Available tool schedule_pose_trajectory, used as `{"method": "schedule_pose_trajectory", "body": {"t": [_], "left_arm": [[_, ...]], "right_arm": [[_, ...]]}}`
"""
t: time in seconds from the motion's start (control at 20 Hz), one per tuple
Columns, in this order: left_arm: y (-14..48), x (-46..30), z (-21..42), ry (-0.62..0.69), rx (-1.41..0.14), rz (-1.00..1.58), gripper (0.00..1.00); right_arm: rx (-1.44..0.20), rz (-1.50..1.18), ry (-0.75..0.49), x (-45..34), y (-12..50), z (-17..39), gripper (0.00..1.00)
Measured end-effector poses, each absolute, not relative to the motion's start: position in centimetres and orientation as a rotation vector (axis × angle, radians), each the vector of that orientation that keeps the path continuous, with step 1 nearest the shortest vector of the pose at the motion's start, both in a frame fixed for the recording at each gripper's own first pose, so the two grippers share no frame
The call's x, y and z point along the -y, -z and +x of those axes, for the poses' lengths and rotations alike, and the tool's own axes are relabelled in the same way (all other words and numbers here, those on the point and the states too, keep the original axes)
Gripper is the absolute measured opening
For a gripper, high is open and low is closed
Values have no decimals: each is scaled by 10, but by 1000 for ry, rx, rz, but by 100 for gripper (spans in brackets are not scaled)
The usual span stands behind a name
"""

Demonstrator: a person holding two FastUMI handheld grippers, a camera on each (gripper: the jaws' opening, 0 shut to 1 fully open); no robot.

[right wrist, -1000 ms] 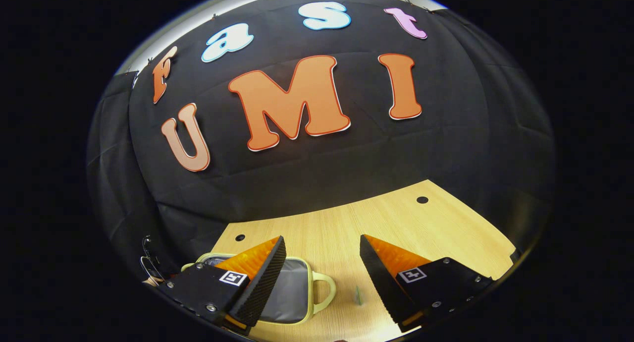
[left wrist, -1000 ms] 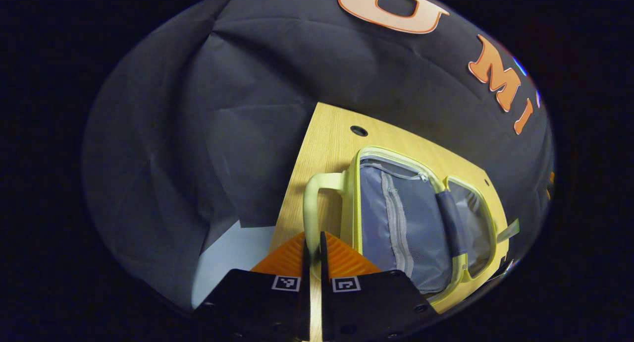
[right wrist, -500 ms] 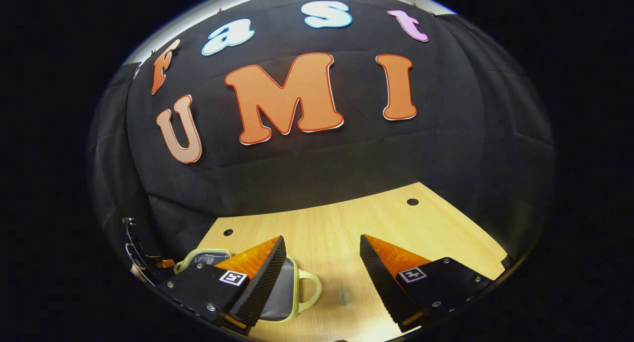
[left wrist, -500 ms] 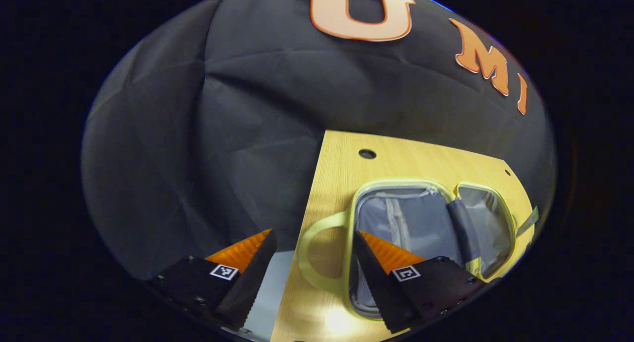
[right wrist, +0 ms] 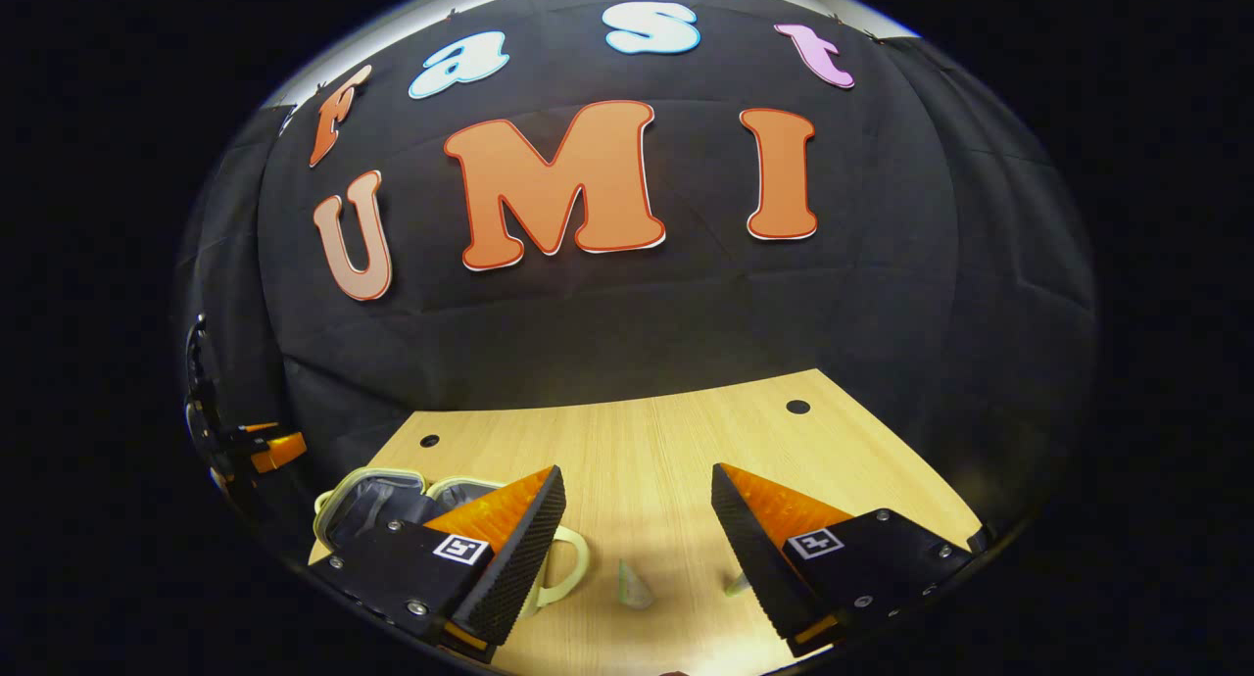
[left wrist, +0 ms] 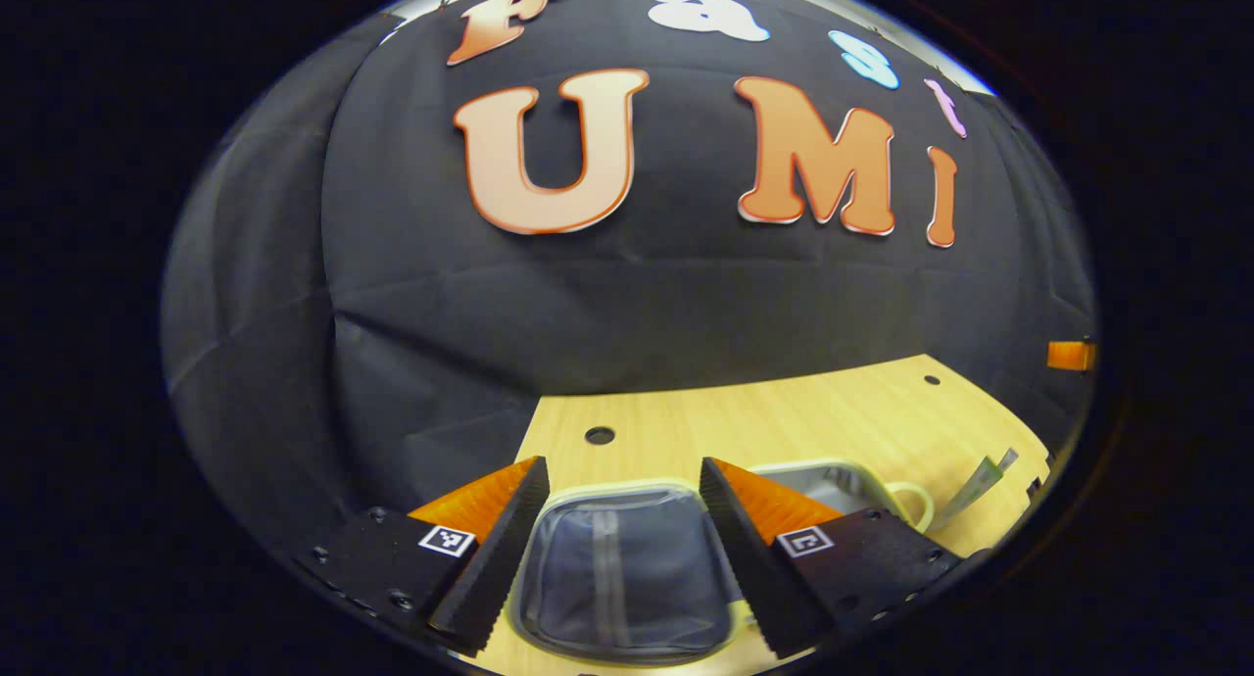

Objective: First open the suitcase, pack the skin care products into it, and then close the suitcase.

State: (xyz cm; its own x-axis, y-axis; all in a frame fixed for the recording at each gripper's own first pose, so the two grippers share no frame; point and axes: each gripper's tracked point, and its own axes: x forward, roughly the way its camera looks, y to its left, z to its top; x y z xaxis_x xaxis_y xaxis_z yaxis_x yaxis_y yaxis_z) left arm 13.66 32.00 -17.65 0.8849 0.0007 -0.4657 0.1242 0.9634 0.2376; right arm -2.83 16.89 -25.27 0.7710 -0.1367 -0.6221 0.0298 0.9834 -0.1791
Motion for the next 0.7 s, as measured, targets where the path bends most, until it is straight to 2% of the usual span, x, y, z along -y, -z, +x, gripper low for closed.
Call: {"method": "schedule_pose_trajectory", "body": {"t": [0.05, 0.35, 0.5, 0.7], "left_arm": [[173, -299, 132, 78, -467, 263, 99], [162, -167, 121, 92, -376, 251, 98], [189, -89, 103, 154, -377, 244, 98], [245, 5, 79, 272, -471, 210, 98]], "right_arm": [[-686, -165, 86, -162, 251, -28, 95], [-696, -160, 64, -116, 241, -33, 95], [-716, -154, 50, -91, 241, -38, 95], [-741, -145, 41, -57, 237, -46, 95]]}}
